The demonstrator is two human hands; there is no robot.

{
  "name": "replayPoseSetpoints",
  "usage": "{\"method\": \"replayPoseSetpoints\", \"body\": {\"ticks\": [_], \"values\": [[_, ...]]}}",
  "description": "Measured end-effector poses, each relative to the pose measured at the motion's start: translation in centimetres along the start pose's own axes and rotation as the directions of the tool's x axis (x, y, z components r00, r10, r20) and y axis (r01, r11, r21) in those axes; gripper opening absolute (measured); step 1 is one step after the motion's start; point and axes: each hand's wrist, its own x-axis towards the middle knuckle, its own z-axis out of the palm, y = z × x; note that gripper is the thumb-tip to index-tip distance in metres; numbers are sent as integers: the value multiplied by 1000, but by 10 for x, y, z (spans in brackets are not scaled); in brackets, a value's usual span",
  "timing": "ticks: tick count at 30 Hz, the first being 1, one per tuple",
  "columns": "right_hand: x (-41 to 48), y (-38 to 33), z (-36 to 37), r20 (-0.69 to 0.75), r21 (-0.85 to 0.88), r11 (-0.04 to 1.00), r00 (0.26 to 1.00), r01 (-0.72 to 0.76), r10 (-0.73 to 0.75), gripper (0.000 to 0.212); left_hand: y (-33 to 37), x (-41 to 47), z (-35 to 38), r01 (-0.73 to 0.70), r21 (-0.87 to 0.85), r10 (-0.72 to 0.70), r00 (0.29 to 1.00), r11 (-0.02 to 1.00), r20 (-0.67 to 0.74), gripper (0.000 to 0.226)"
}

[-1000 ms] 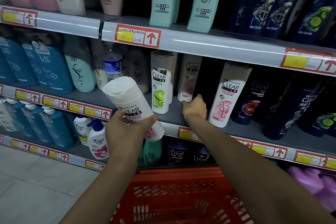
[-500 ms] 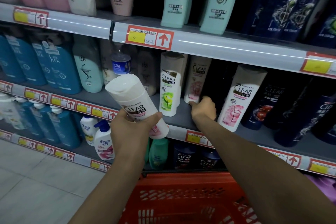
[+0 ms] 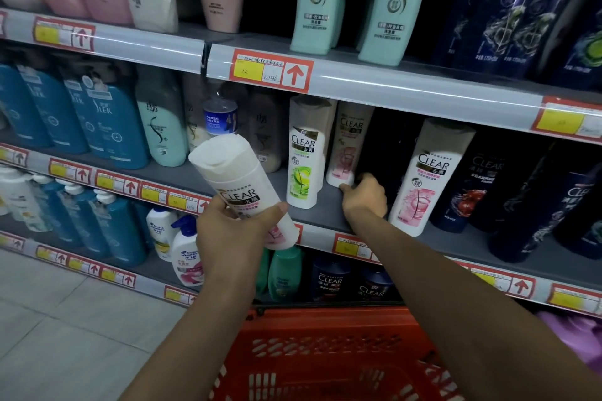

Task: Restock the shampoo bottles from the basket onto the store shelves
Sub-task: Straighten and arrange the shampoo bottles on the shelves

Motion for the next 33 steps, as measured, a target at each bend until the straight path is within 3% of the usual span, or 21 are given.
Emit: {"method": "replayPoseSetpoints", "body": {"ticks": [3, 6, 10, 14, 17, 23, 28, 33], "values": [[-10, -3, -9, 35, 15, 1000, 999, 20, -21, 30, 3, -2, -2, -1, -4, 1, 1000, 1000, 13, 47], [-31, -2, -22, 104, 49, 994, 989, 101, -106, 37, 5, -6, -5, -10, -4, 10, 1000, 1000, 24, 48], [-63, 18, -53, 69, 185, 965, 977, 186, -202, 27, 6, -13, -8, -29, 17, 29, 999, 999, 27, 47], [-71, 48, -84, -107, 214, 962, 983, 170, -150, 17, 3, -23, -11, -35, 16, 34, 998, 999, 44, 51], [-66, 65, -100, -229, 263, 956, 971, 129, -68, 31, 2, -29, -12, -45, 4, 45, 998, 999, 54, 54], [-51, 73, -112, -154, 225, 974, 987, -6, 41, 60, 4, -36, -10, -55, -31, 57, 996, 998, 61, 49], [-45, 75, -106, -134, 162, 987, 991, -2, 24, 41, 4, -39, -8, -63, -75, 69, 994, 995, 86, 44], [-57, 68, -90, -165, 132, 988, 985, 80, -58, 40, 4, -38, -11, -59, -96, 68, 993, 994, 93, 43]]}}
